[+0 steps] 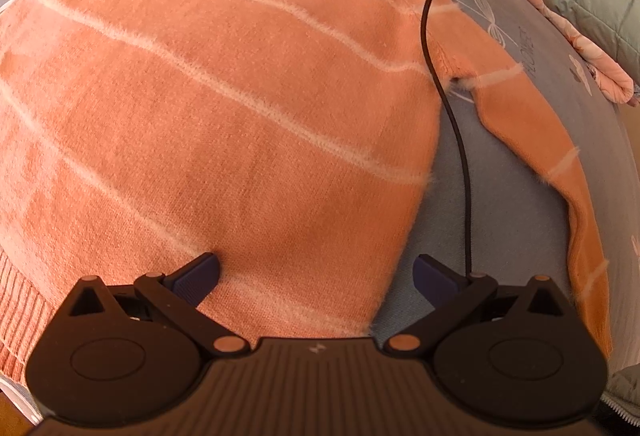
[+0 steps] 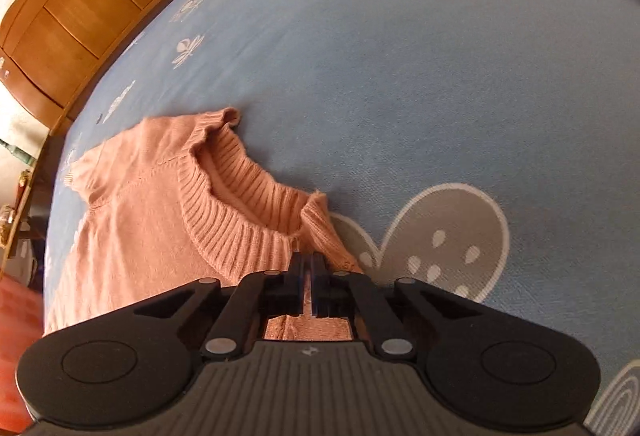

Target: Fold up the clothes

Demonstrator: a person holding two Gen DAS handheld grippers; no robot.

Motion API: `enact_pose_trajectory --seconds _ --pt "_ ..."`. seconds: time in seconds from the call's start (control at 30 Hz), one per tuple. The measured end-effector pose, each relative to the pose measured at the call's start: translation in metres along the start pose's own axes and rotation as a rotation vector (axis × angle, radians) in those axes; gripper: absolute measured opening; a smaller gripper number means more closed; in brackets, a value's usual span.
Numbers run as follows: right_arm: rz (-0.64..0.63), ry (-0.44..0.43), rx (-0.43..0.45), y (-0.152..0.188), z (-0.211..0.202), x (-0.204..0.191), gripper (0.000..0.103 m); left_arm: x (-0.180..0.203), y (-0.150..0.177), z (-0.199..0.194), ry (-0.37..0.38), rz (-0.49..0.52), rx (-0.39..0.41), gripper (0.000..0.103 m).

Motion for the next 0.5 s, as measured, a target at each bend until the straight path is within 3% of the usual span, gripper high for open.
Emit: enact_pose_trajectory --seconds 0.07,0.13,0.23,0.4,0.43,0.47,0.5 --pt "-0.034 0.03 -0.012 -0.002 -0.005 -0.005 0.008 -0.006 0.006 -0.005 0.002 -0.004 -0.002 0.102" --pt "-0.091 0.051 -0.009 -0.004 -0.011 -0.012 0.028 -0.005 0.005 -0.008 0.0 0.0 -0.003 0.102" --pt "-0.151 0.086 -0.024 -0.009 -0.009 -0.014 0.038 -0.012 0.012 -0.016 -0.001 0.008 -0.004 0.102" --pt "-0.168 0.059 -0.086 -0.006 0.008 -0.01 0.038 -0.022 0.017 -0.032 0.003 -0.001 -0.003 0.102" --pt "-0.18 0.071 -0.078 -0.005 0.006 -0.014 0.018 -0.026 0.017 -0.037 0.004 -0.003 -0.003 0.102" --pt "-0.191 0.088 -0.069 -0.003 0.004 -0.018 0.006 -0.028 0.019 -0.039 0.005 -0.003 -0.003 0.102" --pt "-0.2 0.119 -0.052 -0.001 0.001 -0.022 0.007 -0.031 0.021 -0.042 0.006 -0.003 -0.004 0.102"
Point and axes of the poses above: each gripper's, at about its wrist camera, not at the fingertips, and z roughly the way its jaws point, x to its right, y to its underside, the point moved 1 cm from there along z, roughly the way its jaws point, and after that the axes turned 5 degrees about -y, right-handed, at the moved point
